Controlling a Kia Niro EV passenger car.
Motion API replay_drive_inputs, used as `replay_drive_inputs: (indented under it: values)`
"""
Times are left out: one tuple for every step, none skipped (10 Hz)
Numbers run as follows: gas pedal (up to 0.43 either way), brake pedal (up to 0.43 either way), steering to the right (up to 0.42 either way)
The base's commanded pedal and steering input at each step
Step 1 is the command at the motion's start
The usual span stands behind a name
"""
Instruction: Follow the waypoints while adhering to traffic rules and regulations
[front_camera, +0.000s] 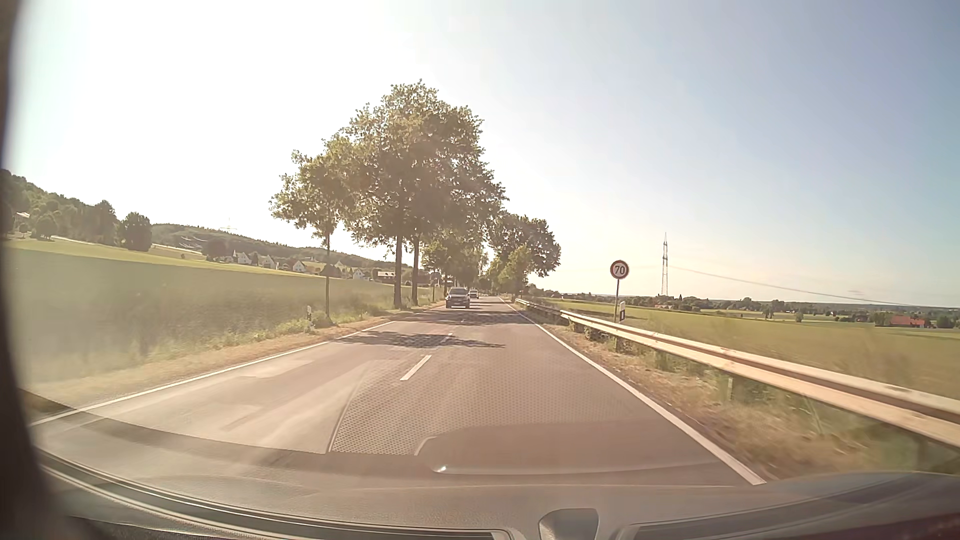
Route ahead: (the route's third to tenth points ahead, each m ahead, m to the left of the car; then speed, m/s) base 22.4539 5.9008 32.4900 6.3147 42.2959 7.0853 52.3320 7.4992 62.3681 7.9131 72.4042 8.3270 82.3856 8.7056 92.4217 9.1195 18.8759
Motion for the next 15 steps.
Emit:
replay_drive_inputs:
  values:
    - [0.209, 0.006, -0.013]
    - [0.209, 0.006, -0.012]
    - [0.209, 0.006, -0.010]
    - [0.209, 0.006, -0.009]
    - [0.209, 0.006, -0.009]
    - [0.209, 0.006, -0.009]
    - [0.209, 0.006, -0.007]
    - [0.209, 0.006, -0.007]
    - [0.209, 0.000, -0.007]
    - [0.209, 0.006, -0.007]
    - [0.209, 0.006, -0.006]
    - [0.209, 0.006, -0.006]
    - [0.209, 0.006, -0.005]
    - [0.209, 0.006, -0.004]
    - [0.209, 0.006, -0.002]
